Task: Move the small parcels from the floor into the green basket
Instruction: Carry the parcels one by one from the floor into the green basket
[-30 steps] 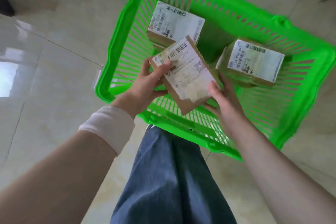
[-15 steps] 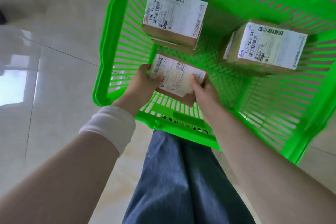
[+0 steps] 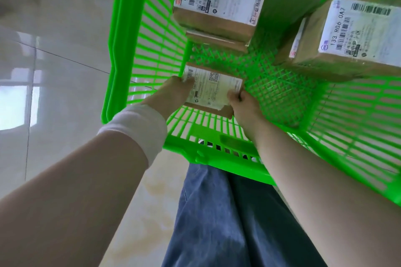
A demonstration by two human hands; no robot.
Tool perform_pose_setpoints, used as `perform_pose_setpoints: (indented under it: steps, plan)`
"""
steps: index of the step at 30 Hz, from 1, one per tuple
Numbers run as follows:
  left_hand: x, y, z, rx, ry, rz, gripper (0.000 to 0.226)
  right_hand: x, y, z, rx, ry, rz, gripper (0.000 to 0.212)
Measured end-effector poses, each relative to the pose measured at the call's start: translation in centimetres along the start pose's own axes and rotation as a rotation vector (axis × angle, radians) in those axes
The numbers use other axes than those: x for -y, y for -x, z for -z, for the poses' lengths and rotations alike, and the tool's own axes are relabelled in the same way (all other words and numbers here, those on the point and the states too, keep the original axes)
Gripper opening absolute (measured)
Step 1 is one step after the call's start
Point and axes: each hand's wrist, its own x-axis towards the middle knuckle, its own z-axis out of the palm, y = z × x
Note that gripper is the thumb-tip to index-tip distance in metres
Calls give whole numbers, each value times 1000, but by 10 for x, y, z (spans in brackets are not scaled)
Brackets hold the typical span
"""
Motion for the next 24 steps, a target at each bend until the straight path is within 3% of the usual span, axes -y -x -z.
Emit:
perform_pose_setpoints:
  steps: [5, 10, 13, 19, 24]
  plan:
    - [0, 7, 1, 40, 151, 28, 52, 4, 8, -1, 8, -19, -68, 38]
    - [-13, 51, 19, -81, 160, 30, 57, 29, 45, 9, -77, 12, -200, 74]
    - [-27, 114, 36, -116, 209, -34, 55, 50, 101, 23, -140, -73, -174, 80]
    - [-83, 289, 68, -113, 269, -263, 28, 98, 267, 76, -237, -294, 7, 71]
    - [-108, 445, 66, -63, 340, -406, 42, 114, 421, 127, -341, -618, 92, 56]
